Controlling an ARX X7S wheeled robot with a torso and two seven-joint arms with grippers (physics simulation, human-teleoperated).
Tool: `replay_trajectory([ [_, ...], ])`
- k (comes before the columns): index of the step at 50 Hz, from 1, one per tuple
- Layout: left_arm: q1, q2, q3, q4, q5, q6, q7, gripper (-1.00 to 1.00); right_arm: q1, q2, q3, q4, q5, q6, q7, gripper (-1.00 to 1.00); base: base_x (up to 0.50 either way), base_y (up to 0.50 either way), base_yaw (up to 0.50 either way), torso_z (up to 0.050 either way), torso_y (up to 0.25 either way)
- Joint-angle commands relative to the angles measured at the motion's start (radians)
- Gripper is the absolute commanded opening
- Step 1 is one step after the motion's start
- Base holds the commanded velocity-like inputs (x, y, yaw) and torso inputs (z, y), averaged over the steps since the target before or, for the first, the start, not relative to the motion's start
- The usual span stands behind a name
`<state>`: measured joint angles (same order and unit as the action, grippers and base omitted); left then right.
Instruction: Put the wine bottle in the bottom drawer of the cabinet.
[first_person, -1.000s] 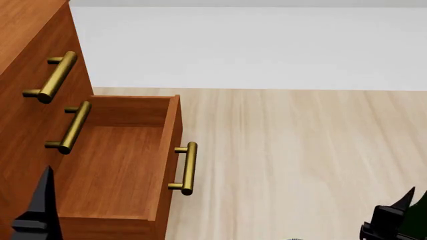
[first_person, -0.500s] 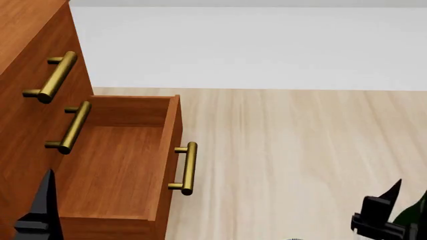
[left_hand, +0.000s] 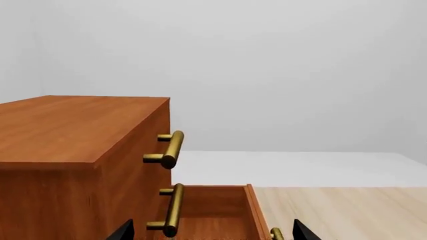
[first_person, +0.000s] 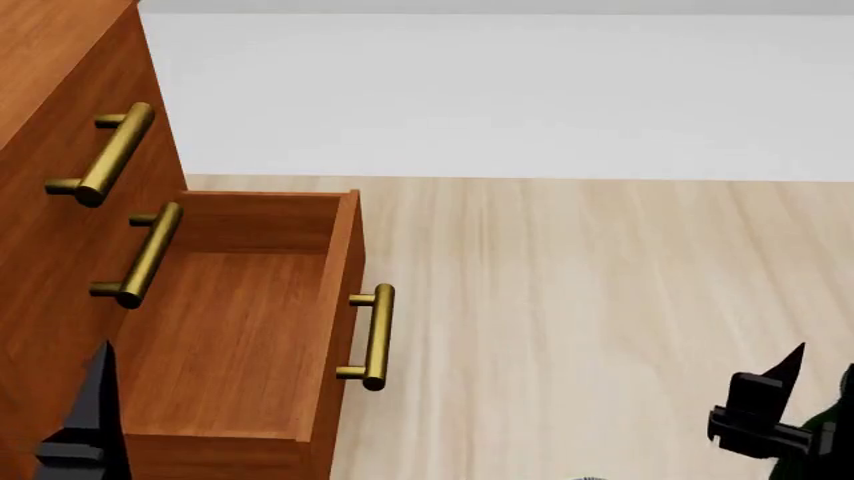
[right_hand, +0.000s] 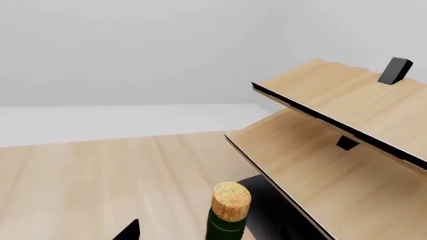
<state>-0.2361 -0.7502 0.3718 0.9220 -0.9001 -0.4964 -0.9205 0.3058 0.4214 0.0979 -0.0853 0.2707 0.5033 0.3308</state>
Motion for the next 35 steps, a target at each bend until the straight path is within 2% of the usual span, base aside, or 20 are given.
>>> replay_trajectory([
  [1,0.007,0.003,0.008,-0.008,0.012,0.009,0.007,1.0,0.034,0.007,0.003,0.047,0.007,-0.004,-0.011,1.0,0.0,0.0,0.0,0.0,0.0],
  [35,-0.003,0.01,0.025,-0.019,0.012,0.004,0.0,1.0,0.092,0.005,-0.007,0.201,0.003,-0.039,-0.028,1.0,0.0,0.0,0.0,0.0,0.0],
])
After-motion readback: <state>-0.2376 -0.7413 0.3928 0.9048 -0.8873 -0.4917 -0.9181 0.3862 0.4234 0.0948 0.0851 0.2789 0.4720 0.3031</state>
